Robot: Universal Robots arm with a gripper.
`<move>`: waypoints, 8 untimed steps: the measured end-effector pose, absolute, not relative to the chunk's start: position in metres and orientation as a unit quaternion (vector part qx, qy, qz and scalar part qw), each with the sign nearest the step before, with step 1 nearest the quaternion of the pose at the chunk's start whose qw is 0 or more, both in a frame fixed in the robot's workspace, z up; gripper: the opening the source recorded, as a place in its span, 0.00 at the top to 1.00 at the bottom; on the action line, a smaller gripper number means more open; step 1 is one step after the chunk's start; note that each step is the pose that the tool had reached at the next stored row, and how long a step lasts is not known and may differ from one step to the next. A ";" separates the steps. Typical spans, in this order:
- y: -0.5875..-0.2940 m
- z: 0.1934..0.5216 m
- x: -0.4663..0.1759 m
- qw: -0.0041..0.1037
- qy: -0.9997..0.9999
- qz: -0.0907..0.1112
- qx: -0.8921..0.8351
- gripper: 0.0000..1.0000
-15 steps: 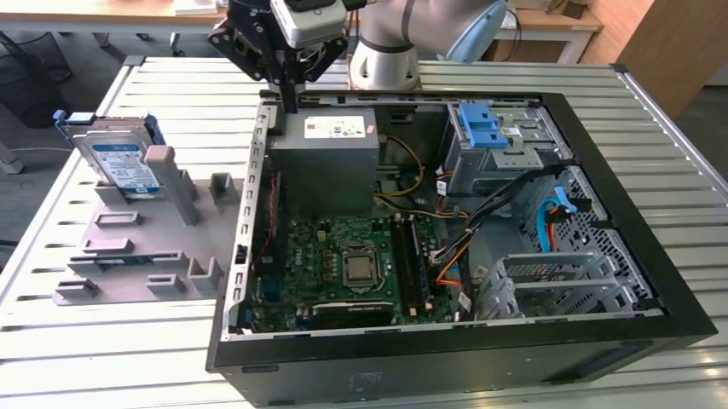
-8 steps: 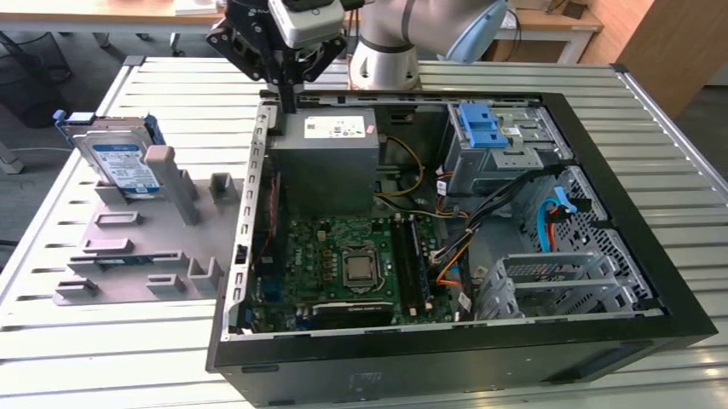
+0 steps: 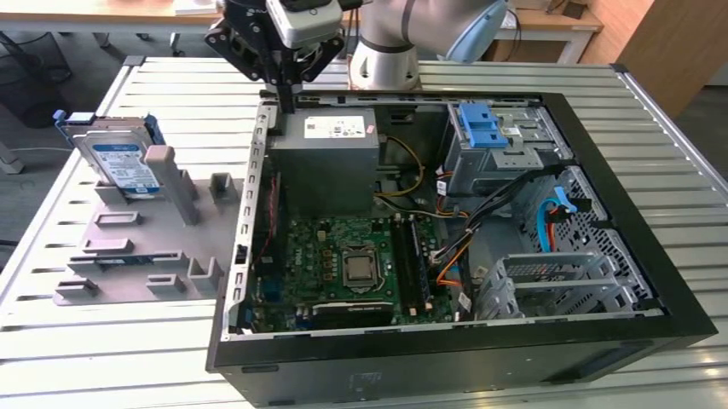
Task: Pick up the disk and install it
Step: 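Reach for the disk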
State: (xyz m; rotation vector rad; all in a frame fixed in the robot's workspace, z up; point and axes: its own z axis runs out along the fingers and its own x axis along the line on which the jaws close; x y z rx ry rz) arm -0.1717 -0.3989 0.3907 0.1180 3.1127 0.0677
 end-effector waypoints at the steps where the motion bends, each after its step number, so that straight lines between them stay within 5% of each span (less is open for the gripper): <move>1: -0.399 0.391 -0.172 0.013 0.999 0.022 0.038 0.89; 8: -0.399 0.391 -0.173 0.013 0.999 0.022 0.038 0.89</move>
